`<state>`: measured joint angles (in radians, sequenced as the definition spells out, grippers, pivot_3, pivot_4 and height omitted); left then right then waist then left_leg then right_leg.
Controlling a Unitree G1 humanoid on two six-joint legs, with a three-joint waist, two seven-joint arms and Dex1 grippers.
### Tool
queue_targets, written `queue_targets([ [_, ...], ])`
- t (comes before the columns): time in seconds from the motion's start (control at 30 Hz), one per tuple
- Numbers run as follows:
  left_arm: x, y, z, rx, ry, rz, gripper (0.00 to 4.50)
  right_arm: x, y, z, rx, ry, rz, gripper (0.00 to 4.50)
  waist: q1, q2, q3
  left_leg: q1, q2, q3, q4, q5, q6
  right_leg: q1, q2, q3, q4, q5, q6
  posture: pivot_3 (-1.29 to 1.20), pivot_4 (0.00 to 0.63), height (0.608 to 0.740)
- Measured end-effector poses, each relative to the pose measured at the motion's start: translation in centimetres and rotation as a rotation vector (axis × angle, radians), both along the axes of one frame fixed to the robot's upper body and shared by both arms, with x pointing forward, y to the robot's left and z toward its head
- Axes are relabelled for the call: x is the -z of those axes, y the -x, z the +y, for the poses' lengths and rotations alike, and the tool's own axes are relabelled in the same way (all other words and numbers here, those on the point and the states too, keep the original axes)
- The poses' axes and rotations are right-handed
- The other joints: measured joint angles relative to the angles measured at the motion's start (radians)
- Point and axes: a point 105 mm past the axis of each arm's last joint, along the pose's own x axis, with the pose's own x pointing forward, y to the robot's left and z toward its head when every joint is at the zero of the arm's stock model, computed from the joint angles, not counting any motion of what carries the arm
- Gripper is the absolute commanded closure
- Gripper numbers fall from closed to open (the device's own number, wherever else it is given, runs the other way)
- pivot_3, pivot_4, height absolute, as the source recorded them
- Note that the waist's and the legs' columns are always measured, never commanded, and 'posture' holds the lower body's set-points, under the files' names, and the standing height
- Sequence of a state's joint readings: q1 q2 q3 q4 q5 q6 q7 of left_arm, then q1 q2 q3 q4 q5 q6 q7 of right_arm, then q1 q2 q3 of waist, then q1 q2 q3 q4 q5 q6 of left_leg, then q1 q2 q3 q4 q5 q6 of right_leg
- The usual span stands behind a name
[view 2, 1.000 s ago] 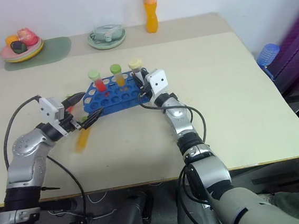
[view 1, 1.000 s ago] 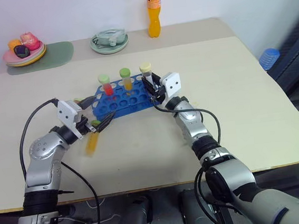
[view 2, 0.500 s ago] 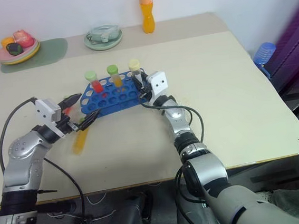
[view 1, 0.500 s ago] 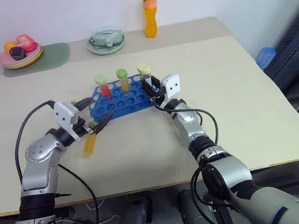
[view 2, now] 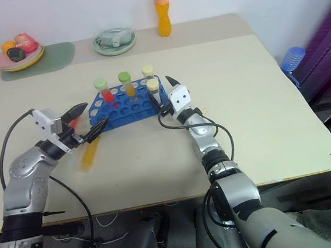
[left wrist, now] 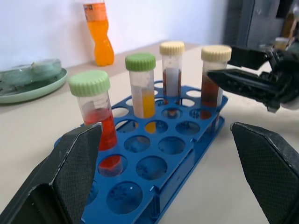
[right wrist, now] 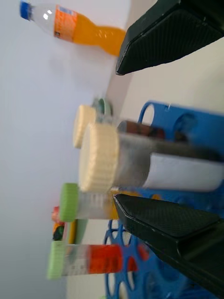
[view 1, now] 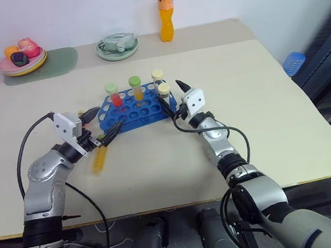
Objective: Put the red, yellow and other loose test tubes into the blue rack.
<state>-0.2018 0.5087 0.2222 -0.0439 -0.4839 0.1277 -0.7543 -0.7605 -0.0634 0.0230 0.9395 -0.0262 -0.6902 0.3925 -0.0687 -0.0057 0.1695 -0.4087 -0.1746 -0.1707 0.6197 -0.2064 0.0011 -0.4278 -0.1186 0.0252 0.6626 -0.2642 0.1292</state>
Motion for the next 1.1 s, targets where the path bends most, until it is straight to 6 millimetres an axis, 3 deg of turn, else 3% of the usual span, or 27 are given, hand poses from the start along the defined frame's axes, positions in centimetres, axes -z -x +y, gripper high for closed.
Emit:
queue_targets([
  [0.13, -0.4, 0.2, 0.6, -0.053, 0.04, 0.025, 0.0, -0.2, 1.3, -1.5, -0.055, 0.077, -0.023, 0.35, 0.003, 0.0, 0.0, 0.0, 0.0, 0.0, 0.0, 0.0, 0.0, 0.0, 0.0, 0.0, 0.0, 0.0, 0.0, 0.0, 0.15, 0.74],
  [0.33, -1.7, -0.3, 2.8, -0.166, 0.107, 0.052, 0.0, 0.1, 4.3, -5.7, -0.109, 0.165, 0.104, 0.35, 0.029, 0.0, 0.0, 0.0, 0.0, 0.0, 0.0, -0.003, 0.005, 0.0, 0.0, 0.0, -0.001, 0.0, 0.0, 0.0, 0.15, 0.74],
  [0.47, -3.8, -2.0, 4.7, -0.348, 0.092, 0.043, 0.0, -2.1, 6.8, -6.9, -0.196, 0.211, 0.18, 0.35, 0.039, -0.001, 0.0, 0.0, 0.0, 0.001, 0.001, -0.004, 0.007, 0.001, -0.001, 0.0, -0.002, 0.0, 0.0, 0.0, 0.15, 0.74],
  [0.57, -3.4, -2.8, 5.7, -0.475, 0.083, 0.133, 0.0, -3.6, 8.2, -7.7, -0.253, 0.238, 0.229, 0.35, 0.046, -0.001, 0.0, 0.0, 0.0, 0.002, 0.0, -0.005, 0.008, 0.001, -0.001, 0.0, -0.003, 0.0, 0.0, 0.0, 0.15, 0.74],
  [0.7, -1.7, -2.7, 5.5, -0.543, 0.047, 0.417, 0.0, -4.7, 10.0, -7.6, -0.334, 0.292, 0.279, 0.35, 0.058, -0.005, 0.001, -0.001, 0.001, 0.001, 0.001, -0.005, 0.008, 0.001, -0.001, 0.0, -0.004, 0.0, 0.001, 0.0, 0.15, 0.74],
  [0.83, -1.9, -1.4, 4.0, -0.453, -0.049, 0.648, 0.0, -4.6, 10.5, -7.5, -0.353, 0.288, 0.309, 0.35, 0.058, -0.007, 0.002, -0.001, 0.0, 0.001, 0.001, -0.005, 0.009, 0.002, -0.001, -0.001, -0.004, 0.0, 0.001, 0.0, 0.15, 0.74],
  [0.97, -2.5, -0.3, 2.5, -0.342, -0.077, 0.757, 0.0, -4.4, 10.4, -7.6, -0.342, 0.285, 0.322, 0.35, 0.056, -0.007, 0.002, -0.001, 0.001, 0.002, 0.001, -0.005, 0.008, 0.001, -0.001, -0.001, -0.004, 0.0, 0.001, 0.0, 0.15, 0.74],
  [1.1, -2.3, 0.5, 3.1, -0.321, -0.138, 0.83, 0.0, -4.2, 10.3, -8.0, -0.323, 0.278, 0.34, 0.35, 0.055, -0.007, 0.002, -0.001, 0.002, 0.002, 0.001, -0.005, 0.007, 0.001, -0.001, 0.0, -0.004, 0.0, 0.001, 0.0, 0.15, 0.74],
])
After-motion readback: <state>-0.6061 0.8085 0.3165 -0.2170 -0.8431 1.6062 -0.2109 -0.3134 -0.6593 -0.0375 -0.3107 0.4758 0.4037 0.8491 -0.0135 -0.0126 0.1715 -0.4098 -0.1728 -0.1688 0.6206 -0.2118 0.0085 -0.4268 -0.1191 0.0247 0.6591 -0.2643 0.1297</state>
